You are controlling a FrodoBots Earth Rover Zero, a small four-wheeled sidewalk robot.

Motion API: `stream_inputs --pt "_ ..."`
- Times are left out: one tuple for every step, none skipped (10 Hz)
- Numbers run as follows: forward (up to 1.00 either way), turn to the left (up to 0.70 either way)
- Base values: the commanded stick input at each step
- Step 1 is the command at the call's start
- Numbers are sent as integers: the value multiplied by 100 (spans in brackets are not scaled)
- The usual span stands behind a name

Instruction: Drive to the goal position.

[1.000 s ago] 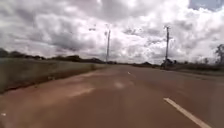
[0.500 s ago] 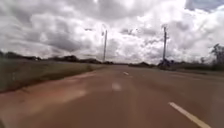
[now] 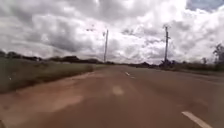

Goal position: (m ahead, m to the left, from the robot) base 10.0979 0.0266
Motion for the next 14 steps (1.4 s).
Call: stream_inputs --pt "70 0" --pt "70 0" --pt "70 0" --pt "70 0" --pt "70 -34" --pt "70 -35" --pt "70 0" --pt "70 0" --pt "70 0" --pt "70 0" --pt "70 0" --pt "70 -2" --pt "70 -5" --pt "70 -33"
